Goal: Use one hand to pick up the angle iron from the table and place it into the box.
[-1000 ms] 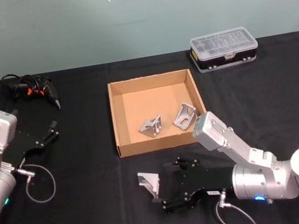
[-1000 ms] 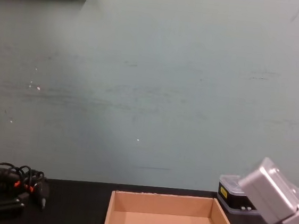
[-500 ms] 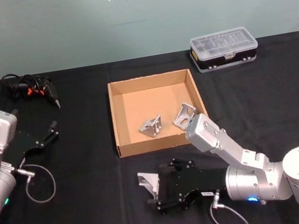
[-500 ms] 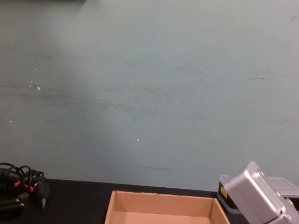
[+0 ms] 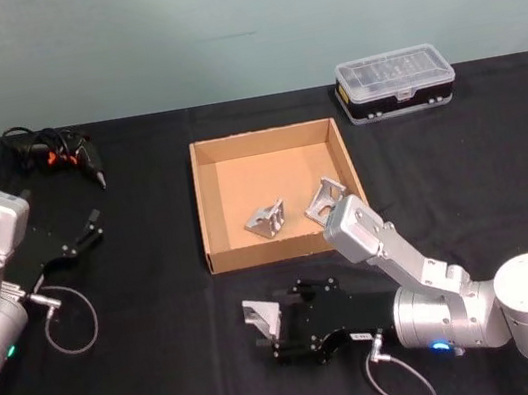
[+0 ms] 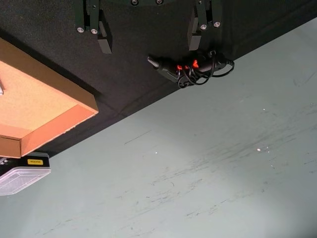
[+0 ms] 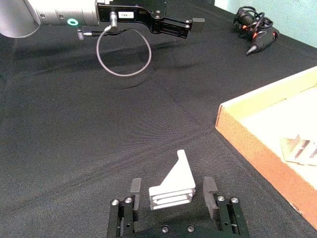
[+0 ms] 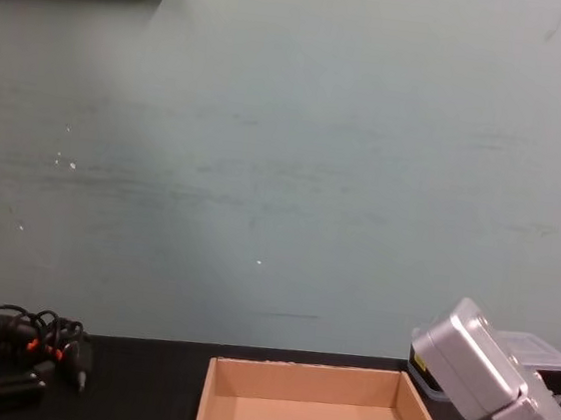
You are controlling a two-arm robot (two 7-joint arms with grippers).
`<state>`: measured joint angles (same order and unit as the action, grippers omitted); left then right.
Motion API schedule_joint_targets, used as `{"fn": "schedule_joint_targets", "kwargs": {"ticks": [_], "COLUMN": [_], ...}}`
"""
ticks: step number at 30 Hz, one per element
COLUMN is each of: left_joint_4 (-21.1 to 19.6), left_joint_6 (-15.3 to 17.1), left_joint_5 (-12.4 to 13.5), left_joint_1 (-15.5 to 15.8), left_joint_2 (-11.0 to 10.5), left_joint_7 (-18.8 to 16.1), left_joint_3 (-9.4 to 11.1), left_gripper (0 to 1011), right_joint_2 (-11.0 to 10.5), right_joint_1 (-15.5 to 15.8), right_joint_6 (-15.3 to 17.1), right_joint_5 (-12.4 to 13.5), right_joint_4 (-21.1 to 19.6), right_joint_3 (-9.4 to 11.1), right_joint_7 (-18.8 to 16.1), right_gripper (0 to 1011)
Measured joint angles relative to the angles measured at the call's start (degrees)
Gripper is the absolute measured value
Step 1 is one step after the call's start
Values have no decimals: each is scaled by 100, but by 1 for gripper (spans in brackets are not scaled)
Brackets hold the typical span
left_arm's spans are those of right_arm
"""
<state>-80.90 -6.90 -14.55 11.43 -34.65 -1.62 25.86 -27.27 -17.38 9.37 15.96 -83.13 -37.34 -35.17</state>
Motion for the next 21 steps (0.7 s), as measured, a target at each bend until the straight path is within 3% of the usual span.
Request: {"fn": "schedule_joint_targets", "kwargs": {"ticks": [10, 21], "left_joint_4": [0, 0], "left_joint_6": [0, 0], "left_joint_5": [0, 0], "left_joint_1": [0, 0], "left_joint_2": [0, 0], "left_joint_7": [0, 0], "left_joint_3": [0, 0], "left_gripper": [1000, 1000], "right_joint_2": [3, -27], "right_joint_1": [22, 88], "right_joint_6": [20, 39], "right_joint_5": [18, 75], "right_joint_4": [-10, -100], "right_joint_3": [15, 83], "right_joint_7": [3, 41], "right_gripper": [531, 530]}}
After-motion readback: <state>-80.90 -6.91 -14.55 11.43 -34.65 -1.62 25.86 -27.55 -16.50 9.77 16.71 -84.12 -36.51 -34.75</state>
